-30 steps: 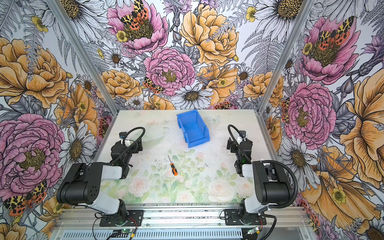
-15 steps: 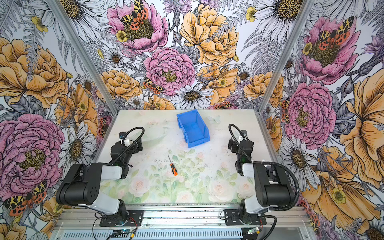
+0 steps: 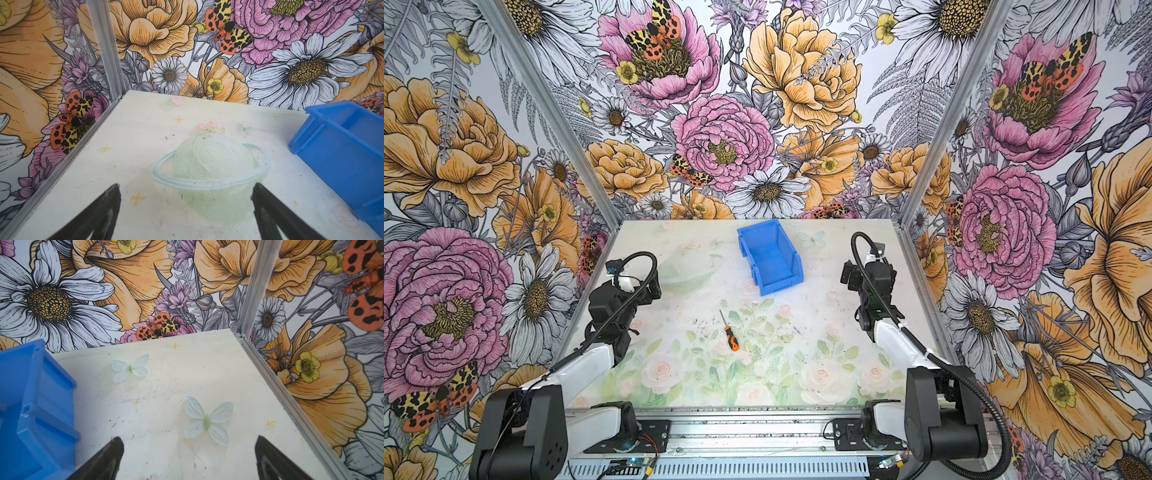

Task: Put the screwdriver in the bin
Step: 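Reach the right gripper across toward the screwdriver while the left arm rises slightly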

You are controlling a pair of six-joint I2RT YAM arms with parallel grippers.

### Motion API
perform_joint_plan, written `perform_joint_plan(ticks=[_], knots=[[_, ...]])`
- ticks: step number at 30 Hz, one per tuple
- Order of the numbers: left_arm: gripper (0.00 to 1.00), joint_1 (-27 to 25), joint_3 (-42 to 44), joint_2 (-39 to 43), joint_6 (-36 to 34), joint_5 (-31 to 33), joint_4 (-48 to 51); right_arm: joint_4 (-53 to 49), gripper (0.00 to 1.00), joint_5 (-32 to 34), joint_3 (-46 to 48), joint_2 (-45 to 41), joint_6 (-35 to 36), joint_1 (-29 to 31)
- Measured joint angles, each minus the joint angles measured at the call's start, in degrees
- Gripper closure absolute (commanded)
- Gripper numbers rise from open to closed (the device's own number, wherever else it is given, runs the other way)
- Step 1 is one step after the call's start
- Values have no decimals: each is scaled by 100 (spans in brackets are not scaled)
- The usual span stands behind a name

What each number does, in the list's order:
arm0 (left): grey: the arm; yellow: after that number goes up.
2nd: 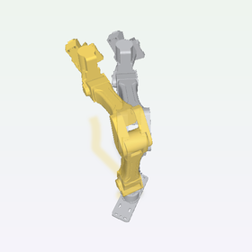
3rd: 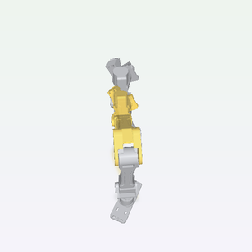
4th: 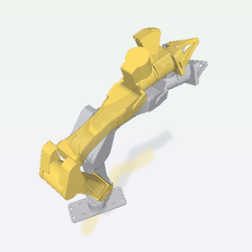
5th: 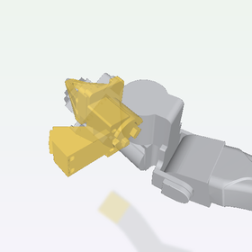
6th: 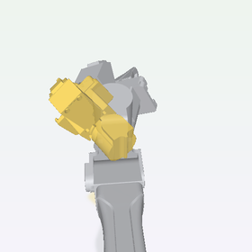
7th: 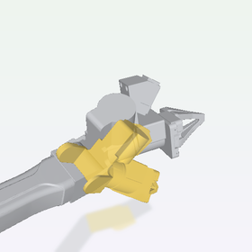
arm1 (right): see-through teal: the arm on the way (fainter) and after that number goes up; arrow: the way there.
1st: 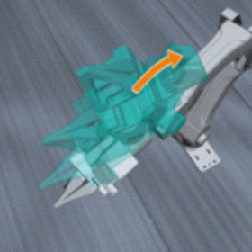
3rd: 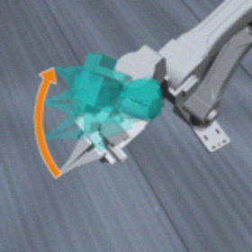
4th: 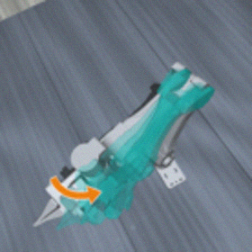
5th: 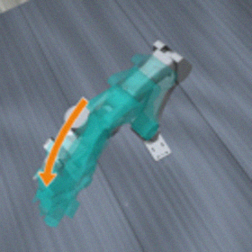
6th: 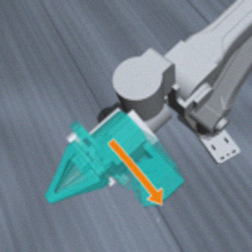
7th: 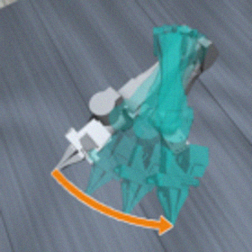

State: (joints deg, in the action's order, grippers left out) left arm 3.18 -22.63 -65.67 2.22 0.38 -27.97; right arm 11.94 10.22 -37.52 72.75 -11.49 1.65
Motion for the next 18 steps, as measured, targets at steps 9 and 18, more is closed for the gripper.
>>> perform_joint_plan(ticks=[9,18], knots=[[1,-101,-343,708,522,39,1602,-1849,0,105,-1001,4,-726,518],[1,-382,-822,1115,1357,37,2922,-3351,1,367,-1486,31,-1563,1580]])
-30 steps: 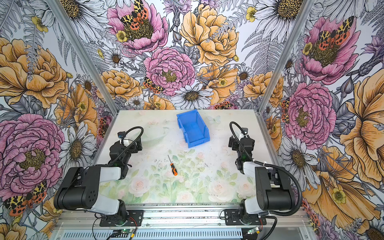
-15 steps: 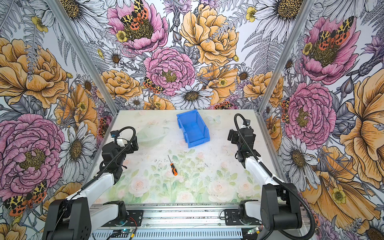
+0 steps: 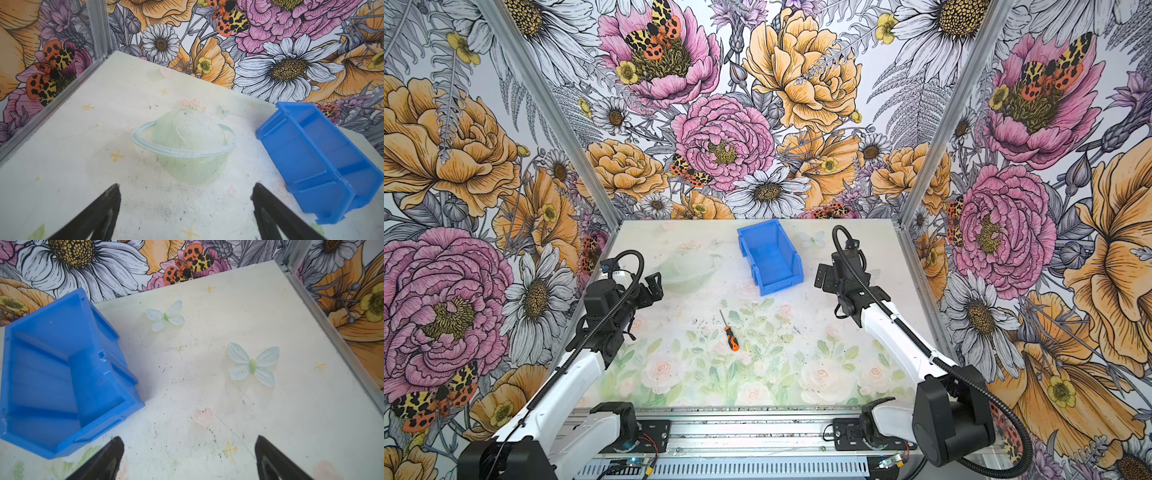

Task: Put the screwdriver in the bin
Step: 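Reach the right gripper across toward the screwdriver while the left arm rises slightly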

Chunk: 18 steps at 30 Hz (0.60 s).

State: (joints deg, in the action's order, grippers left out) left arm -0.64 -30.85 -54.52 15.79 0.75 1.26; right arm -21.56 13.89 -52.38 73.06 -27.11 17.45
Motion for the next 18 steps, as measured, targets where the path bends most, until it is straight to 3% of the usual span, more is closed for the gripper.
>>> perform_joint_plan(ticks=[7,18], knots=[[1,-37,-149,-24,492,0,686,-507,1,-13,-319,264,-446,960],[1,-118,-372,-238,688,-90,1300,-848,0,-173,-651,863,-549,2002]])
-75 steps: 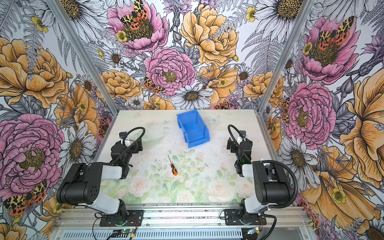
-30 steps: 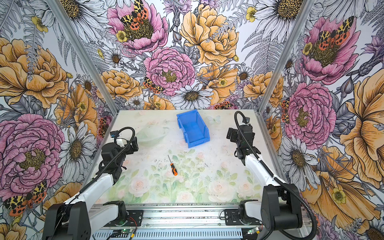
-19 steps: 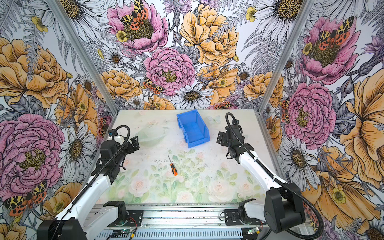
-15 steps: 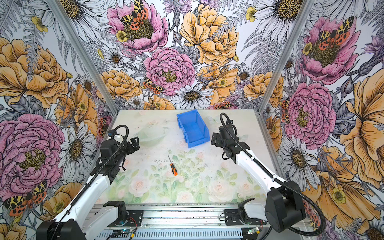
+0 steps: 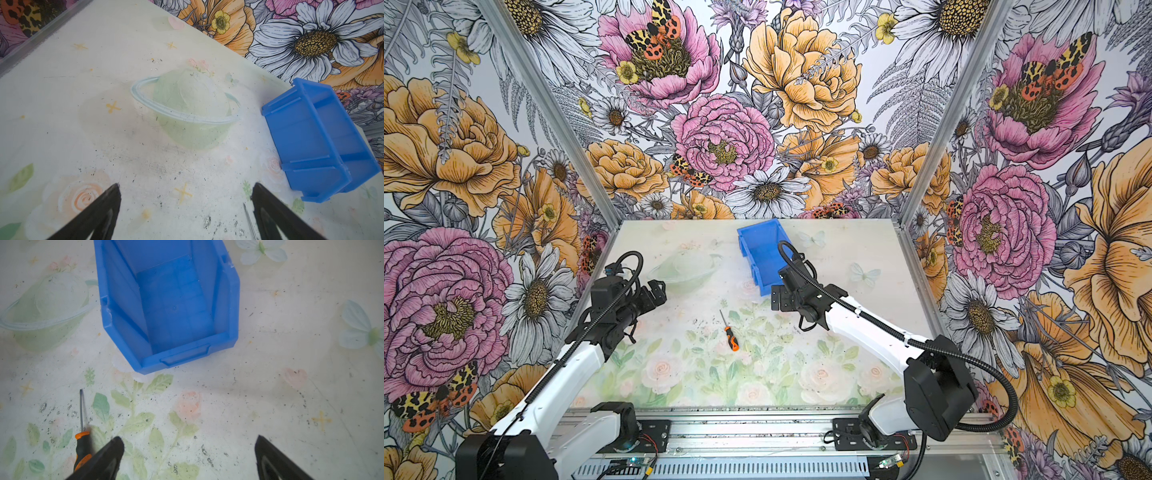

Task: Put the screwdriver in the bin
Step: 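Reach the right gripper across toward the screwdriver while the left arm rises slightly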

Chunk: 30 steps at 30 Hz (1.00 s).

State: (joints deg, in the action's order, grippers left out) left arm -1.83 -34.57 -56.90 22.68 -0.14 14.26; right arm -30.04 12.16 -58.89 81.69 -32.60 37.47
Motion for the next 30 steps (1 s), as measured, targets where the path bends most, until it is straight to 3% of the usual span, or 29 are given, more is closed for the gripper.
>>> perform_joint_plan(ticks=[8,30], knots=[[1,-20,0,-87,0,-22,101,-61,1,-273,-295,608,114,501],[1,-20,-7,-63,247,-212,531,-103,1,-1187,-1082,1996,664,942]])
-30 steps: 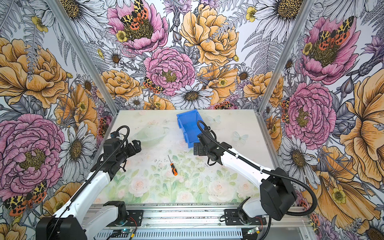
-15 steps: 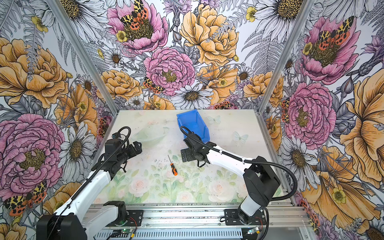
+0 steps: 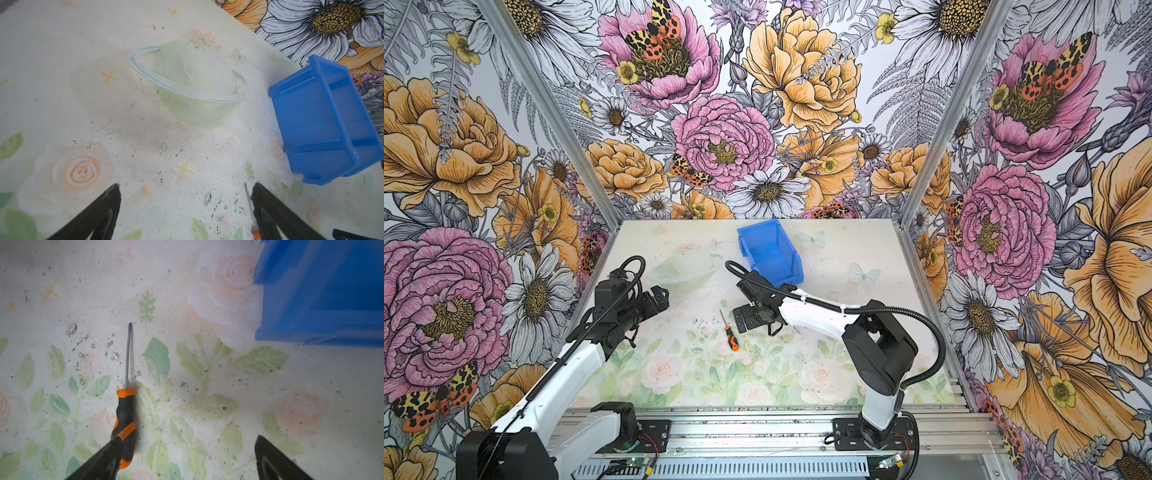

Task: Put the screwdriver in the bin
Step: 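Reach the right gripper across toward the screwdriver while the left arm rises slightly, then lower the right gripper and close it on the orange-black screwdriver handle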

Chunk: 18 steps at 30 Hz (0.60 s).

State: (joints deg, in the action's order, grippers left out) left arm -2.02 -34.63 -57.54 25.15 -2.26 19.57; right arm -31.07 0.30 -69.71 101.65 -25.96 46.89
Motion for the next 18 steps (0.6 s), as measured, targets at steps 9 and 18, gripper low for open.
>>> perform_joint_plan(ticks=[9,18], knots=[[1,0,0,-120,7,-7,2,2,6,-356,-376,437,356,299],[1,0,0,-116,7,-22,-4,-37,17,-557,-546,800,621,409]])
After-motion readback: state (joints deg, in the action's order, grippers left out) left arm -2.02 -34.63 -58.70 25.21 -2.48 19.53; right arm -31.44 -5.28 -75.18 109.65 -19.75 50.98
